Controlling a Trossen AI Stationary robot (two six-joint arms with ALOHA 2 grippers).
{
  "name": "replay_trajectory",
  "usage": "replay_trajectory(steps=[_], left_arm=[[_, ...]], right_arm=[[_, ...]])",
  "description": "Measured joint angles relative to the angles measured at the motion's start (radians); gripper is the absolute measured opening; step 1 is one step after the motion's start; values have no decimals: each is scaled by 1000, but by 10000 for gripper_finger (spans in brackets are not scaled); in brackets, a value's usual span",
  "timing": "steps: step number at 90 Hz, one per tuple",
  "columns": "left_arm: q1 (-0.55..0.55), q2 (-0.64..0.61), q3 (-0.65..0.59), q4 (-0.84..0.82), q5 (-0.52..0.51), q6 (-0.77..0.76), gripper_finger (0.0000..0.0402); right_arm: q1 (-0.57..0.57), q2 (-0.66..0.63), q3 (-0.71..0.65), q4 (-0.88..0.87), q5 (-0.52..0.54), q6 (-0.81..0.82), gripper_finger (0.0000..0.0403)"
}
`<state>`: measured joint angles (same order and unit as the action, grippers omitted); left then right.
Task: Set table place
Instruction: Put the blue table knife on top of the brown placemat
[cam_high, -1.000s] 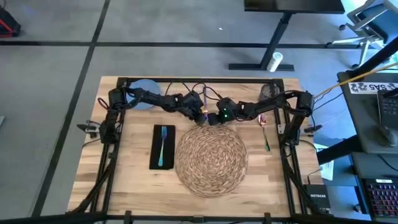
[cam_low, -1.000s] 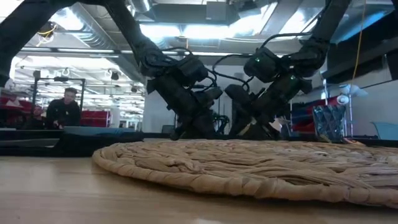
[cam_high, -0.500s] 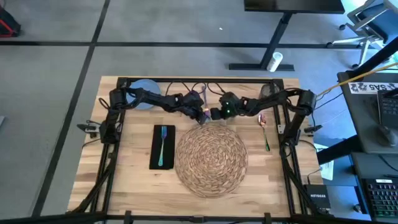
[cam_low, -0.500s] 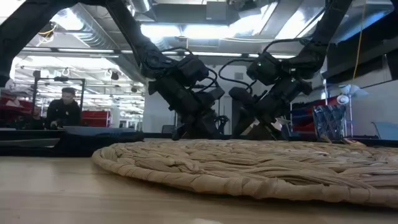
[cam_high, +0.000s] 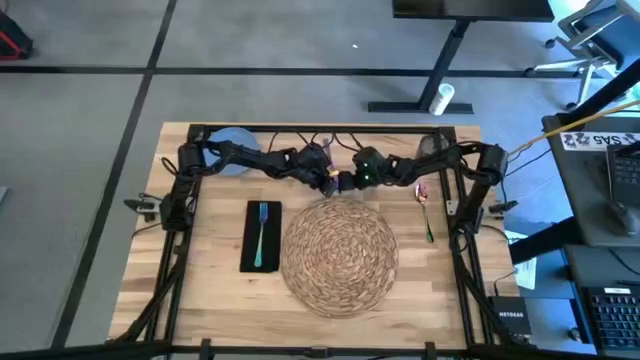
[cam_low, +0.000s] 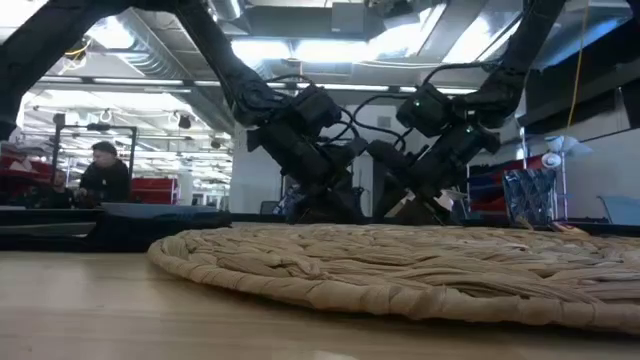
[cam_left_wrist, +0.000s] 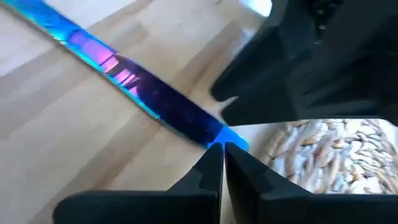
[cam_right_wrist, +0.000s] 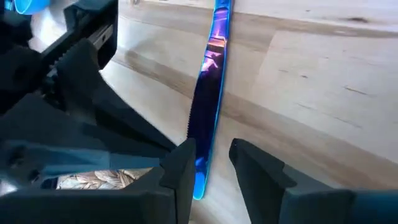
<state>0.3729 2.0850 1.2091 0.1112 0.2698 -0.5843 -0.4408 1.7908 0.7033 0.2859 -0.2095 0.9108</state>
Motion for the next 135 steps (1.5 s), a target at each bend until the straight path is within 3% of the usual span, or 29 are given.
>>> replay_trajectory(steps=[42, 73, 106, 135], left_arm=[[-2, 34, 4, 54, -7, -5, 0], [0, 33, 6, -11, -13, 6, 0], [0, 31, 8, -18, -36, -21, 0], [5, 38, 61, -91, -45, -10, 0]], right_arm=[[-1, -3, 4, -30, -4, 0, 99], [-56, -9, 3, -46, -87, 4, 99], [-58, -99, 2, -46, -49, -53, 99], [-70, -103, 142, -276, -1, -214, 99]])
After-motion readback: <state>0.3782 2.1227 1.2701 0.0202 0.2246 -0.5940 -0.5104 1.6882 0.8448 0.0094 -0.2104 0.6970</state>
